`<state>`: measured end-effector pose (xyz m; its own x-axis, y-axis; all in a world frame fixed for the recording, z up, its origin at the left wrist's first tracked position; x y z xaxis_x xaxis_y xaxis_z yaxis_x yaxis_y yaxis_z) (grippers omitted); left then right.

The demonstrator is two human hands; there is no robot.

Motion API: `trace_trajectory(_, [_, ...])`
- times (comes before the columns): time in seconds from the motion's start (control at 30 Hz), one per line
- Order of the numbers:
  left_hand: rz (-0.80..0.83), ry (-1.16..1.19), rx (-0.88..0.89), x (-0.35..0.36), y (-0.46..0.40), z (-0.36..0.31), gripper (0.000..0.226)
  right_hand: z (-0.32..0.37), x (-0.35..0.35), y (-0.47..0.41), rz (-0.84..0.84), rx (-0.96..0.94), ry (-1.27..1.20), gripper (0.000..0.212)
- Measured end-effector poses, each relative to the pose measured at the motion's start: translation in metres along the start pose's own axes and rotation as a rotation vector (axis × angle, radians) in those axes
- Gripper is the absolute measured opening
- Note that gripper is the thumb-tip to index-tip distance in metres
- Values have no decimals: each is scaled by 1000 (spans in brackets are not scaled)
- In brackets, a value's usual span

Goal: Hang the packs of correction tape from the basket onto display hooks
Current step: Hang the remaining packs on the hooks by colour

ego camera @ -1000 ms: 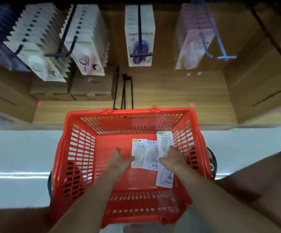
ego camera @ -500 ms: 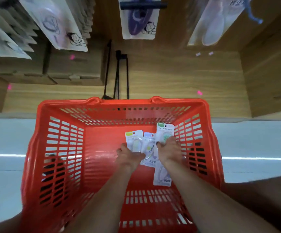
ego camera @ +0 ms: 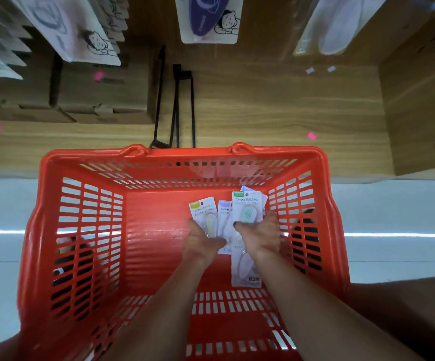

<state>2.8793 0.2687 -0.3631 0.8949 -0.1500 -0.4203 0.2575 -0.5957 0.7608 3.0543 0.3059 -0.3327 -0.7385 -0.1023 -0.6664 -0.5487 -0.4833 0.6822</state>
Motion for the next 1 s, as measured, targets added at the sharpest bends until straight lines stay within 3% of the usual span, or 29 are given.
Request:
trace_trajectory(0.1, [34, 52, 17, -1, 3, 4, 60, -1, -2, -3, 18, 31, -33, 75])
trace_trajectory(0.3, [89, 62, 74, -9, 5, 2, 64, 2, 0, -7, 83, 82, -80, 93])
trace_trajectory(0.4, [147, 70, 79, -10, 12, -1, 67, 1, -1, -6, 66, 88, -154, 92])
trace_trajectory(0.57, [159, 49, 68, -16, 15, -3, 73, 3, 0, -7, 74, 118, -213, 67])
trace_trajectory(0.7, [183, 18, 61, -32, 21, -5, 69, 4, -3, -10, 245, 147, -259, 31])
trace_trajectory(0.9, [177, 6, 41, -57, 31, 1, 61, 0, -12, -8, 366, 209, -328, 44])
trace_trajectory(1.0, [158, 25, 17, -69, 39, 6, 59, 2, -10, -10, 456, 230, -305, 27])
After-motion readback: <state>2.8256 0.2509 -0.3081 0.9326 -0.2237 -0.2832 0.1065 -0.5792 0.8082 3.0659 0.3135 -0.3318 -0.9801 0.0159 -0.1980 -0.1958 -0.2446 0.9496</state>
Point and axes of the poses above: each hand's wrist, its own y-axis away from the middle knuckle, its own x-axis out of the palm, z = x × y, the point moved 6 cm from there along -y, towards the middle knuckle, and after that the axes turned 6 degrees about x, right-handed, at the moved point
